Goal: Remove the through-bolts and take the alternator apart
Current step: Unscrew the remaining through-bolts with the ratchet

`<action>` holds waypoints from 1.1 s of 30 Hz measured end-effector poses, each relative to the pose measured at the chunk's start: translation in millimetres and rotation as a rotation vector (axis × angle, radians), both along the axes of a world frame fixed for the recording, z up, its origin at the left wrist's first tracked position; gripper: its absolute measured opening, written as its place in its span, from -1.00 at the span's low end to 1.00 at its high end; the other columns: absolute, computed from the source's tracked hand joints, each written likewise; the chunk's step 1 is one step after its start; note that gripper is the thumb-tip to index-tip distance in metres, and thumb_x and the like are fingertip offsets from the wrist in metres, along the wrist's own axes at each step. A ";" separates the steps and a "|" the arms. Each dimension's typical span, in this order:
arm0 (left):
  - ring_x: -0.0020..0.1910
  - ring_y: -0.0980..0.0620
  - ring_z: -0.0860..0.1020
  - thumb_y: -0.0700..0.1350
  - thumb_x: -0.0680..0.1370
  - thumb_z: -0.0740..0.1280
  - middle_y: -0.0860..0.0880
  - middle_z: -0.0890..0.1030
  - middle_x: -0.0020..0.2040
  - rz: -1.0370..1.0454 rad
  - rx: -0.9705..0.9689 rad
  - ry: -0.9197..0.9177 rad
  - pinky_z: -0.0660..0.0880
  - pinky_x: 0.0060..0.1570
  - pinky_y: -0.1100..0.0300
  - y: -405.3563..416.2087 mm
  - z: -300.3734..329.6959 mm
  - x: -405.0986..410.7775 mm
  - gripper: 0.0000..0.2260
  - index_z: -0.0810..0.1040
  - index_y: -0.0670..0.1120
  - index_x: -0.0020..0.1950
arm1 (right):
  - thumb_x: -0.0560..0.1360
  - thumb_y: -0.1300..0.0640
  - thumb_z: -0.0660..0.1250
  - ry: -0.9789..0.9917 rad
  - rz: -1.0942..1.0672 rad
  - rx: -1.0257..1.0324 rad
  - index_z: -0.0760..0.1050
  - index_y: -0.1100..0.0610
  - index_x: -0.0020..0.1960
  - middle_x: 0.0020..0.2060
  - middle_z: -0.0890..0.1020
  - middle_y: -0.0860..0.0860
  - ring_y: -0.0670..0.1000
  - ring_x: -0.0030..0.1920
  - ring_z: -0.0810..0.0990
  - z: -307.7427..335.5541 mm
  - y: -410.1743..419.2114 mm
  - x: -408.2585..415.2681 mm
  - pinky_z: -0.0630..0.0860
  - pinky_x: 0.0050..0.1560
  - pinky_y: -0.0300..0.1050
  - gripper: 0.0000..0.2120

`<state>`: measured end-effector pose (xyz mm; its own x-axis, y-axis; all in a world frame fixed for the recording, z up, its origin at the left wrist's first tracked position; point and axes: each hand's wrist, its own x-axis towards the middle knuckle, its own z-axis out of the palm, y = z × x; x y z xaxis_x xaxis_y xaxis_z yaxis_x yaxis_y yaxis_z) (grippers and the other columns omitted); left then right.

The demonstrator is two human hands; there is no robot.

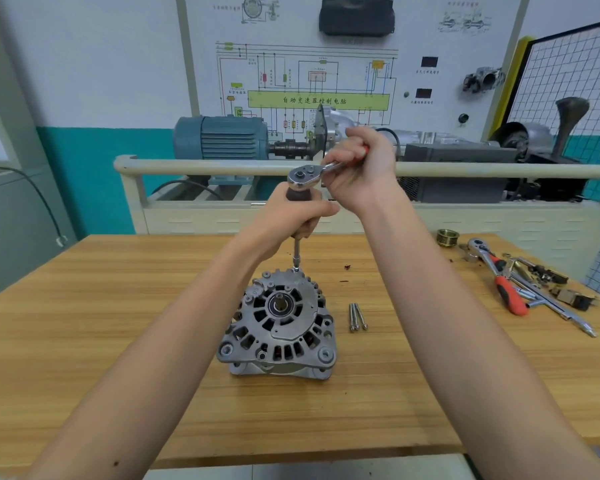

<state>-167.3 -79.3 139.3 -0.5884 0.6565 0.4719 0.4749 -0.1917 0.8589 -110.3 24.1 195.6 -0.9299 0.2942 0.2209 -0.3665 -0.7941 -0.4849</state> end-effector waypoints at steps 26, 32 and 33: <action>-0.61 0.08 0.16 -0.21 0.38 0.34 0.04 0.25 -0.61 -0.032 0.069 -0.025 0.16 -0.49 0.30 -4.4 -3.9 -1.8 -0.62 0.32 0.00 -0.59 | 0.58 0.23 0.12 0.046 -0.053 -0.028 0.21 0.09 -0.45 -0.67 0.22 -0.09 -0.08 -0.68 0.23 -1.7 -12.9 0.1 0.35 -0.56 -0.30 -0.58; -0.64 0.09 0.19 -0.25 0.37 0.30 0.06 0.28 -0.64 0.259 0.226 -0.121 0.17 -0.55 0.30 5.5 -7.3 4.9 -0.73 0.37 -0.04 -0.50 | 0.61 0.24 0.12 0.267 -0.443 -0.070 0.23 0.13 -0.37 -0.61 0.31 -0.02 -0.02 -0.57 0.36 -39.4 -45.0 22.3 0.49 -0.39 -0.17 -0.64; -0.62 0.09 0.20 -0.26 0.42 0.32 0.07 0.29 -0.63 0.323 0.248 -0.135 0.17 -0.55 0.30 8.8 -6.5 5.8 -0.70 0.40 -0.04 -0.49 | 0.61 0.25 0.11 0.312 -0.503 -0.027 0.25 0.14 -0.36 -0.59 0.34 0.00 0.00 -0.54 0.40 -45.8 -50.6 26.4 0.53 -0.33 -0.11 -0.64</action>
